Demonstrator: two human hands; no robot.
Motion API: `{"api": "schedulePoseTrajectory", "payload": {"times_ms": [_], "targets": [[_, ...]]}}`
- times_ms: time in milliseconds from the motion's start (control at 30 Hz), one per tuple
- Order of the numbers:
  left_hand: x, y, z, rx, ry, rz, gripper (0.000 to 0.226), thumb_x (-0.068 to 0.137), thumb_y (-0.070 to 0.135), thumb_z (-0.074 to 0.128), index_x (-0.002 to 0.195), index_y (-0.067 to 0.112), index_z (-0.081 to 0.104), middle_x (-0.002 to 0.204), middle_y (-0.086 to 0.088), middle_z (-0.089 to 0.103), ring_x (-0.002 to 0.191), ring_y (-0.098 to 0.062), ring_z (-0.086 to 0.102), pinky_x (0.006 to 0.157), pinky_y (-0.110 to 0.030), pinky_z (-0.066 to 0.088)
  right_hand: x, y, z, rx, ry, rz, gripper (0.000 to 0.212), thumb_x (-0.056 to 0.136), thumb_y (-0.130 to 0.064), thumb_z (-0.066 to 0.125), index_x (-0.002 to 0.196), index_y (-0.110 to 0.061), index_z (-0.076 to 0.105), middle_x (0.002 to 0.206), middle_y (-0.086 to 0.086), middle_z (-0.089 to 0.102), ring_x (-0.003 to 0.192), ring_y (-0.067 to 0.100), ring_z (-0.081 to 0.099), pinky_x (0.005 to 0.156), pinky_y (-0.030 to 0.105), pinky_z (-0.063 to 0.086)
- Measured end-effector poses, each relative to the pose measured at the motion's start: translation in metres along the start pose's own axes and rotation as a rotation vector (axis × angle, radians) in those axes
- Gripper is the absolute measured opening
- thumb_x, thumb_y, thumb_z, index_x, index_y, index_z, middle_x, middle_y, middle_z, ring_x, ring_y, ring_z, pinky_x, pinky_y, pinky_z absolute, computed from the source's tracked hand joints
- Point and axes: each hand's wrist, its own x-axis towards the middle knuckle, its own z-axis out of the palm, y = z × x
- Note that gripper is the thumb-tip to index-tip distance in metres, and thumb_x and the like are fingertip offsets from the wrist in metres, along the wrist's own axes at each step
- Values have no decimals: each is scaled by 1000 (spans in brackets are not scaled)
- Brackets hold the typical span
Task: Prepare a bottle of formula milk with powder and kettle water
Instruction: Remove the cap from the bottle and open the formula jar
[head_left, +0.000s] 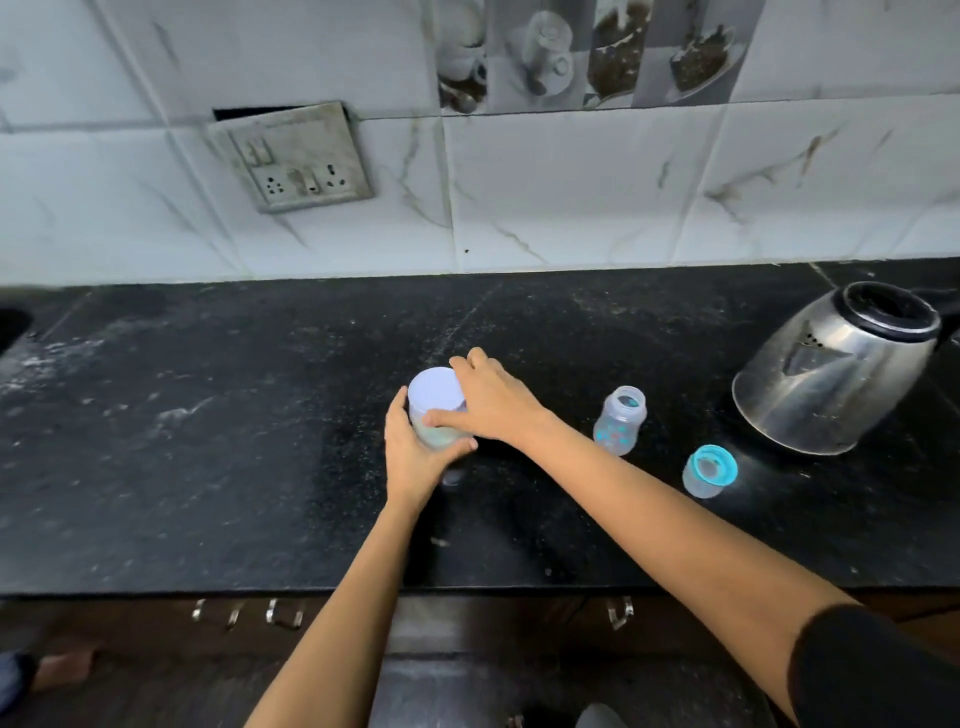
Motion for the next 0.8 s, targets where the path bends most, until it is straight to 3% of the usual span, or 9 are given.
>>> {"api": "schedulePoseTrajectory", "payload": {"times_ms": [133,267,433,533,633,733,800], "targets": [[10,3,6,-104,-29,-23,95,45,35,92,127,38,45,123,14,58,112,-3,56,90,-24,49,19,-12,10,-182,7,5,87,74,-76,54,125,-6,46,123,11,42,103,32,52,71,38,40],[16,7,7,-145,-25,-80,87,44,42,85,122,37,47,112,16,62,101,6,58,72,-8,44,30,-10,16,-231,48,-13,78,75,-73,54,118,-7,47,117,8,46,92,29,58,64,34,36],[23,10,5,-89,-64,-134,83,44,36,85,118,42,47,103,21,60,94,8,56,66,-5,42,39,1,25,-254,124,-95,68,72,-71,54,100,-9,51,101,4,51,76,27,59,57,31,33],[24,8,7,-92,-56,-155,82,43,35,86,115,44,48,101,23,60,96,9,56,69,-6,42,43,5,25,-262,140,-155,70,64,-73,44,93,-10,51,96,2,51,67,24,53,55,30,31],[25,6,9,-91,-54,-150,83,44,31,90,115,44,49,102,22,61,96,7,57,73,-11,45,45,9,20,-247,154,-220,56,68,-66,59,84,-15,43,88,-2,44,62,22,44,55,30,29],[30,2,6,-57,-112,-134,86,41,33,89,118,38,51,106,17,62,100,1,58,79,-18,48,47,15,12,-273,91,-351,53,66,-62,61,81,-15,42,83,-4,40,62,23,45,55,31,28],[34,2,5,-21,-160,-128,90,37,40,88,120,33,52,110,13,62,102,-3,58,81,-23,51,54,20,4,-300,-1,-475,55,61,-61,57,89,-14,50,87,-3,47,68,22,46,60,35,37]]}}
